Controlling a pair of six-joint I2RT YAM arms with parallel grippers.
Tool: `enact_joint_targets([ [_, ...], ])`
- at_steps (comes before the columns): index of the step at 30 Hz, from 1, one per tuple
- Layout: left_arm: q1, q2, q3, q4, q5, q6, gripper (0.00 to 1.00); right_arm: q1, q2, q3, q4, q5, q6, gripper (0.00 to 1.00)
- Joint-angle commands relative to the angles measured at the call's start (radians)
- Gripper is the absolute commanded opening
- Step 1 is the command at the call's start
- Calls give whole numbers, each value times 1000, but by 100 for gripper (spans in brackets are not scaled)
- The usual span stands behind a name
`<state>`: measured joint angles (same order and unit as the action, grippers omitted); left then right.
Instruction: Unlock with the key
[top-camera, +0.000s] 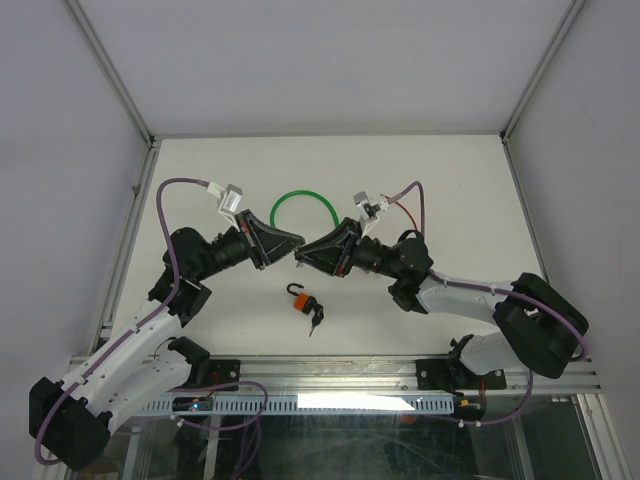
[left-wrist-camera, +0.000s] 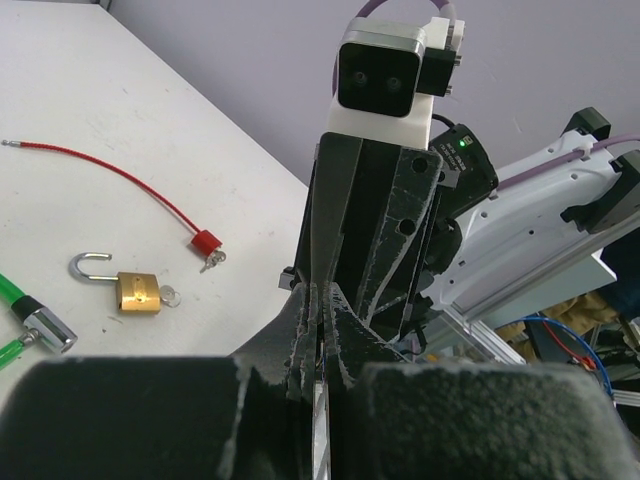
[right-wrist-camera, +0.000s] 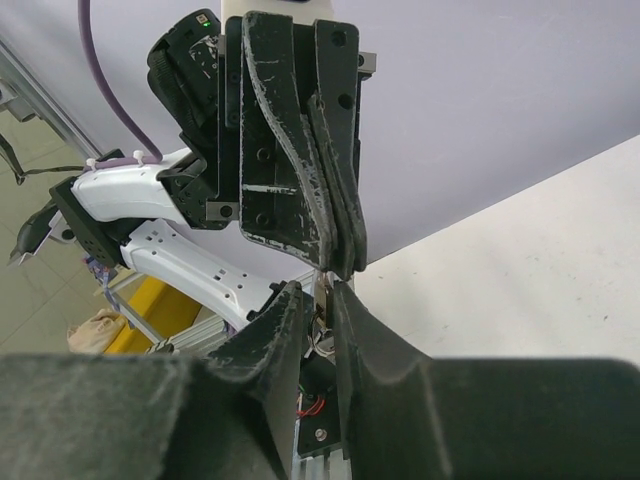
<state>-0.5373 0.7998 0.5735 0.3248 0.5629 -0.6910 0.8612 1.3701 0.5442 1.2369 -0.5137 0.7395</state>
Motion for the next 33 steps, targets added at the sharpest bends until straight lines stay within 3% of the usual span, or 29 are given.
enact_joint_targets([
  [1, -8, -16, 2, 73, 15, 1, 0, -2, 2, 41, 54, -13, 3, 18],
  [6, -9, -16, 0, 75, 12, -1, 0, -2, 5, 43, 39, -18, 2, 1],
  [8, -8, -15, -1, 73, 7, 1, 2, -3, 1, 42, 16, -15, -1, 0],
  [10, -9, -18, 0, 61, -2, 8, 10, -9, -7, 36, -7, -3, -3, 0],
  [14, -9, -29, 22, -21, -43, 49, 51, -28, -33, 16, -51, 10, -11, 0],
  [20, -9, -62, 84, -183, -123, 127, 83, -72, -99, -19, -138, 31, -45, 0],
  [21, -10, -64, 96, -214, -140, 141, 95, -81, -110, -23, -154, 34, -52, 0],
  [22, -9, -68, 109, -250, -159, 157, 99, -89, -120, -30, -170, 38, -57, 0],
  [28, -8, -54, 221, -454, -253, 259, 99, -129, -178, -68, -225, 54, -66, 0],
  [33, -9, 56, 352, -629, -305, 301, 99, -156, -218, -100, -265, 83, -89, 0],
])
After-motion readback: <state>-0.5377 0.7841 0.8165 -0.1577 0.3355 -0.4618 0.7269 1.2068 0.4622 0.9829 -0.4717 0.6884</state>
